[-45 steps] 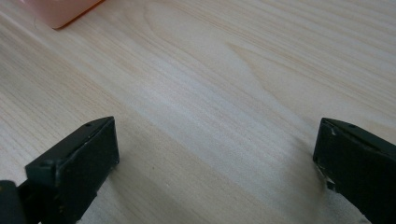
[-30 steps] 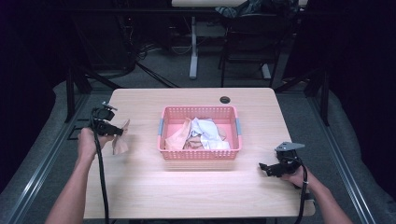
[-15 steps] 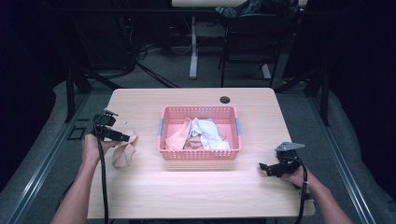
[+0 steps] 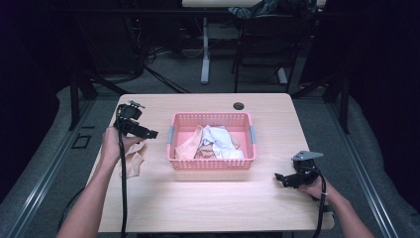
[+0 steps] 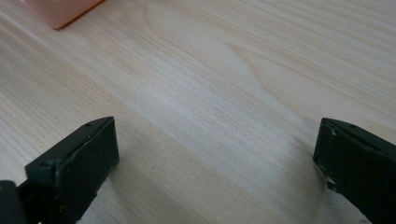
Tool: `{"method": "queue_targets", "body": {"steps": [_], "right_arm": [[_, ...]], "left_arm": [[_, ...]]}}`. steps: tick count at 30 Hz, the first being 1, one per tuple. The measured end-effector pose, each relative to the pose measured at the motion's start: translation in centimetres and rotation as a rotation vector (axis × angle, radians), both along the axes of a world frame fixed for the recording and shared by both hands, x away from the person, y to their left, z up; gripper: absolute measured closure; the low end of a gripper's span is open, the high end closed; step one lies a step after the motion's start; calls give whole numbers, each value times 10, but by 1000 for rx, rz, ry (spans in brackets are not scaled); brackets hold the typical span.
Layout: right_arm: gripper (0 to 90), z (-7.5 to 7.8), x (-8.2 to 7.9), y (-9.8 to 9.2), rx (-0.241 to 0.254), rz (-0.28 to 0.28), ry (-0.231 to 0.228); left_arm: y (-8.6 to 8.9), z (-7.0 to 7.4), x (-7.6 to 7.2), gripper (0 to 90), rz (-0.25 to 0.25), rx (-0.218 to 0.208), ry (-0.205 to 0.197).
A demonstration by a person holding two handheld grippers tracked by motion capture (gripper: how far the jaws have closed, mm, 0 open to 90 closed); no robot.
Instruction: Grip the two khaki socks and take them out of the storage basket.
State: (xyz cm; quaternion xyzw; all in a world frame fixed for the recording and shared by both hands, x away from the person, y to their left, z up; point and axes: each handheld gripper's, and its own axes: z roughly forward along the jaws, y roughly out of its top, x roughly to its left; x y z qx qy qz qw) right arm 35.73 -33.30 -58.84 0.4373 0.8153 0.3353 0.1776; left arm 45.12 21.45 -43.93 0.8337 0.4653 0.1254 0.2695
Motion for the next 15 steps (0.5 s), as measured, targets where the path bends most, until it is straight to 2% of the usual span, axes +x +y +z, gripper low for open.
{"method": "queue_targets", "body": {"steps": [6, 15], "right_arm": [[0, 0, 0, 0, -1, -1, 1], [0, 0, 0, 0, -1, 2, 1]], "left_arm": [[-36, -4, 12, 93, -68, -18, 8], [-83, -17, 27, 56, -113, -12, 13]]}}
